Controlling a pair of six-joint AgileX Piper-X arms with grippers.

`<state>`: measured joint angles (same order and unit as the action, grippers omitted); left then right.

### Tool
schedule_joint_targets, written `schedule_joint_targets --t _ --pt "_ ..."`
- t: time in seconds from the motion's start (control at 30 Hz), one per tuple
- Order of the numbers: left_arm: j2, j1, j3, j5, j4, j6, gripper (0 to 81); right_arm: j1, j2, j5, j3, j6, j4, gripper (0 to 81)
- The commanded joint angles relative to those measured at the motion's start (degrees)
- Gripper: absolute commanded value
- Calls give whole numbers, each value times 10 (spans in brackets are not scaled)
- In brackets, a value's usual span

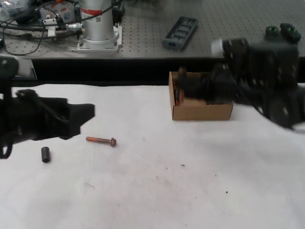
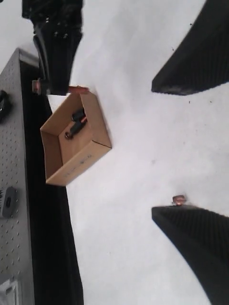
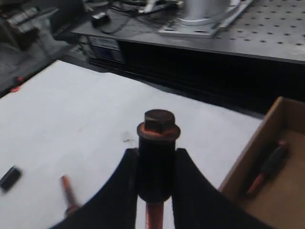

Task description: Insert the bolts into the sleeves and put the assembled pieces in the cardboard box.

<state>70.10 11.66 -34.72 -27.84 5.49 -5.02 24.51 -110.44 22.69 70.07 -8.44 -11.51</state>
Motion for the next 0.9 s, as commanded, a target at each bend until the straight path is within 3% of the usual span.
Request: schedule_joint_targets --t 0.0,0.23,0.37,0.43,0.5,0.63,0.67,0.87 --pt "-62 -9 -7 19 -63 23 482 -7 -16 -28 30 6 31 53" --pt "-147 -9 -7 27 -140 -1 482 -17 -127 -109 212 -9 158 53" --pt "-188 -9 -7 73 -191 7 482 -17 -138 -141 236 -10 176 51" --pt "-204 -9 -7 96 -212 7 482 -17 -138 -140 236 -10 179 6" --pt "-216 -9 -7 110 -227 7 482 -17 -138 -135 236 -10 192 111" --pt "-226 -9 -7 110 -240 7 482 -17 -138 -149 236 -40 233 508" --pt "-225 -9 -7 110 -241 7 482 -17 -136 -156 236 -46 247 545" --pt "-225 -9 -5 138 -255 13 482 -10 -109 -115 236 5 304 482"
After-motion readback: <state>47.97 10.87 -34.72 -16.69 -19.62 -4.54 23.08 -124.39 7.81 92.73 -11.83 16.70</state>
